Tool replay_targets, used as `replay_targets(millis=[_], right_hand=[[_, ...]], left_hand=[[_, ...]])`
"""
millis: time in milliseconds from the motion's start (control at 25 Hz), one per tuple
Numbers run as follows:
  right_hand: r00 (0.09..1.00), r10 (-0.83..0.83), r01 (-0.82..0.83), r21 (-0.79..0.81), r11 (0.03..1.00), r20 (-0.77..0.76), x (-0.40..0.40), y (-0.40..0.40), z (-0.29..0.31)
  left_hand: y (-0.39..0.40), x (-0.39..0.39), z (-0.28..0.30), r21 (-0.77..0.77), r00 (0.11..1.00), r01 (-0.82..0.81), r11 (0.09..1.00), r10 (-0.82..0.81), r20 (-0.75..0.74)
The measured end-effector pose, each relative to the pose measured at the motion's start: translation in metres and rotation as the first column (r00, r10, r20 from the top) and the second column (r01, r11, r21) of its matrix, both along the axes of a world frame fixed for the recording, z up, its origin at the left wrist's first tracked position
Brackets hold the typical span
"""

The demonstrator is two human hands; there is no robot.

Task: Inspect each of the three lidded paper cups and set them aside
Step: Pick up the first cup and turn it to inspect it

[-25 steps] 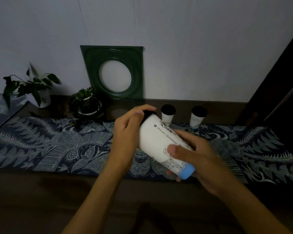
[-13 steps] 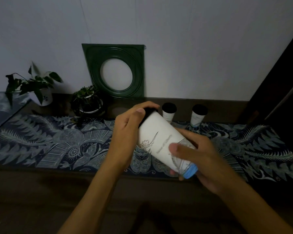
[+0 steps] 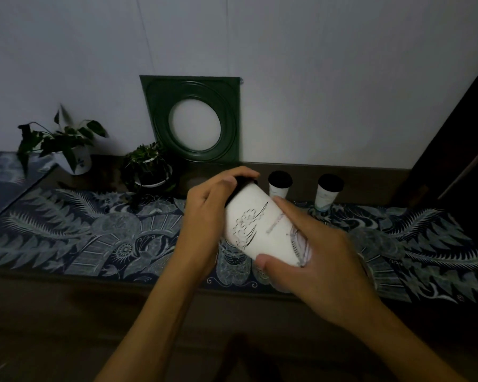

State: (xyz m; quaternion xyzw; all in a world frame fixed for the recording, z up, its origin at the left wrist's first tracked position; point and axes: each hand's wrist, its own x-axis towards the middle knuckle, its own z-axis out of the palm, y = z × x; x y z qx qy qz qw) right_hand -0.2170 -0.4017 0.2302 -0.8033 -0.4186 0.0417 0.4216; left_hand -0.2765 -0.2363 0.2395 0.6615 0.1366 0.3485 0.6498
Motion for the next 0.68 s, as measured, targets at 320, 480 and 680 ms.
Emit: replay_targets(millis=[320,480,680], right_hand=[[0.891,0.133,-0.078,0.141,0.987,-0.433,0.005,-0.003,0.013],[0.843,0.050,-0.027,-0.050,0.998,0.535,0.008,-0.003,-0.002],[0.912,0.118,-0.041,0.198,0.979,-0.392,0.004,-0.003,0.004]], left_hand=[[-0.002,0.003,-0.001,-0.099,0.999,-0.027,0.995,0.031,0.041],[-0.004,0.007,-0.002,-0.125,0.994,-0.102,0.987,0.096,-0.053],[-0.004,0.000,-0.001,0.004,1.000,-0.012,1.000,0.012,0.023]])
